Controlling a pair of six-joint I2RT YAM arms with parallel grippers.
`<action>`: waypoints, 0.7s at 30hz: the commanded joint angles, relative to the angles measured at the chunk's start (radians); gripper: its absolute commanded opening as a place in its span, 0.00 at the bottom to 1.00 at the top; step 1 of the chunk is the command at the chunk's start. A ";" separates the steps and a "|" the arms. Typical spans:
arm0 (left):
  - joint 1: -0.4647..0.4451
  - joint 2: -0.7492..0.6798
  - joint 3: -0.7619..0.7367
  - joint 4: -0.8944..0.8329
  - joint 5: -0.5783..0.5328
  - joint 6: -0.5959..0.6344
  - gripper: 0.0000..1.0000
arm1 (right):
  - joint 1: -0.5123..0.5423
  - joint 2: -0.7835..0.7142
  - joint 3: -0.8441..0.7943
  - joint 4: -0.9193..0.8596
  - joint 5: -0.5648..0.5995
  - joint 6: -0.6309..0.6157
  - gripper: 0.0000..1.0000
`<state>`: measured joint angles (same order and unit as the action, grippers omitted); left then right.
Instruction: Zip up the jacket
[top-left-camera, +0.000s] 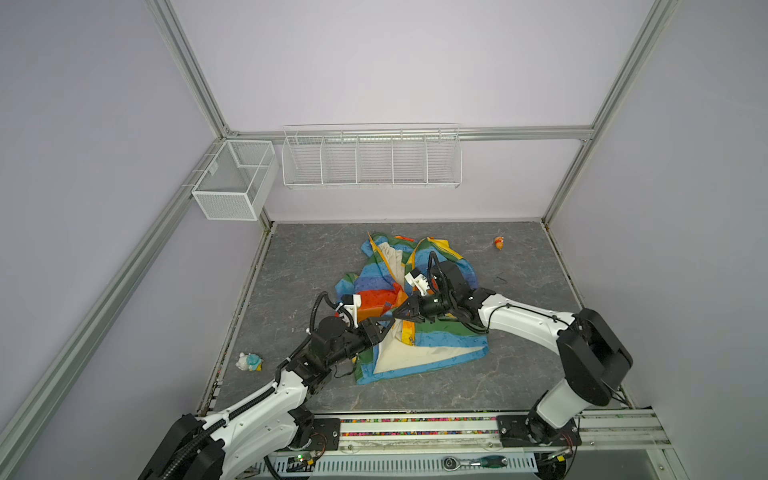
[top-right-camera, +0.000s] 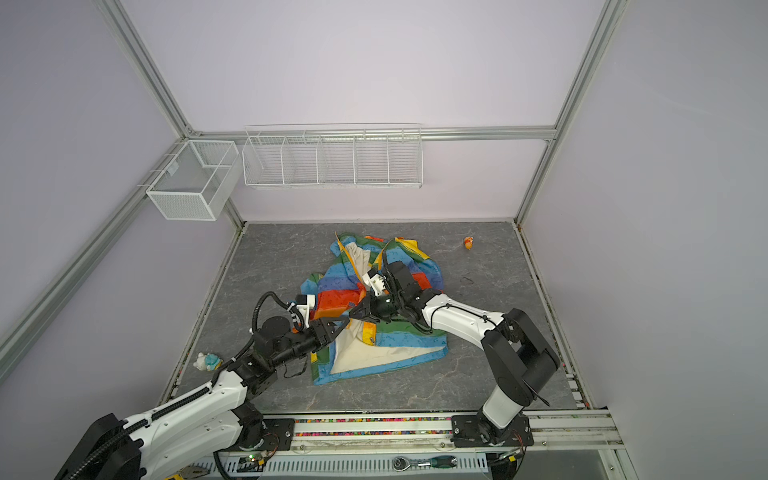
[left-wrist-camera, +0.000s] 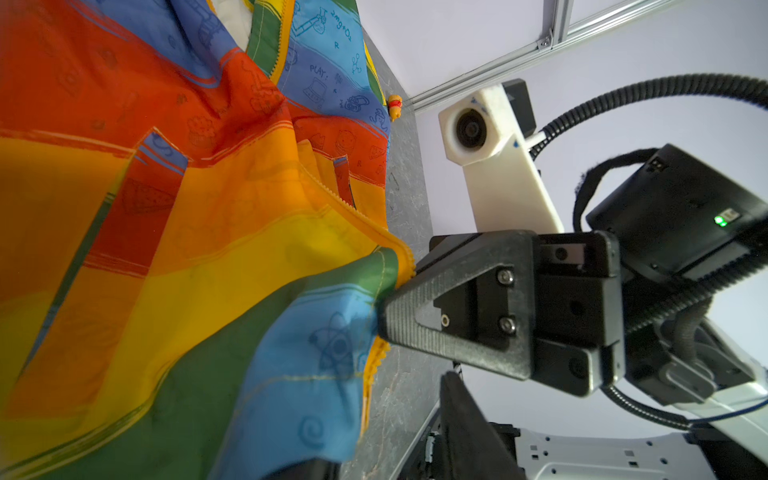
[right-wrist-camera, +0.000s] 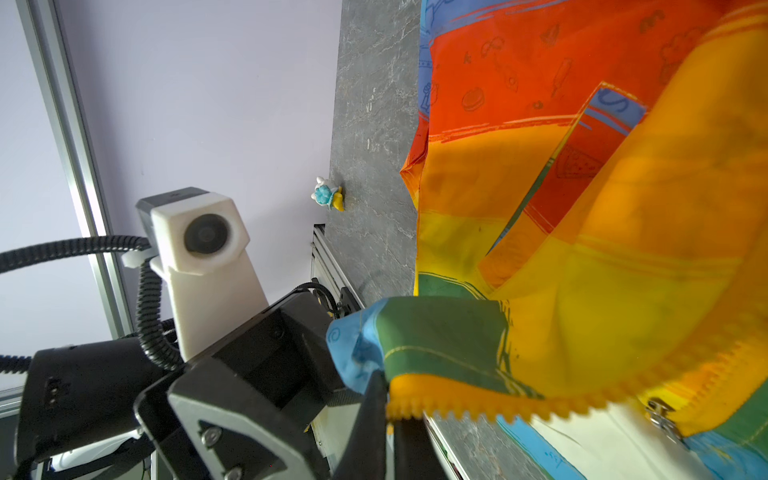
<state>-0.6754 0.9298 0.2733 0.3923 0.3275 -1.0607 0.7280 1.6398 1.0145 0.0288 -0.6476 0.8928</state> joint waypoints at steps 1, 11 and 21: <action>-0.004 0.005 -0.012 0.036 0.039 0.002 0.31 | -0.006 -0.042 -0.019 0.045 -0.027 0.003 0.07; -0.004 0.000 -0.019 0.032 0.049 -0.006 0.25 | -0.010 -0.059 -0.037 0.051 -0.031 -0.001 0.07; -0.005 0.014 -0.051 0.040 0.016 -0.089 0.60 | -0.022 -0.080 -0.097 0.049 -0.030 -0.033 0.07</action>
<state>-0.6758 0.9329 0.2428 0.4053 0.3515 -1.1145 0.7128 1.5906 0.9470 0.0612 -0.6601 0.8856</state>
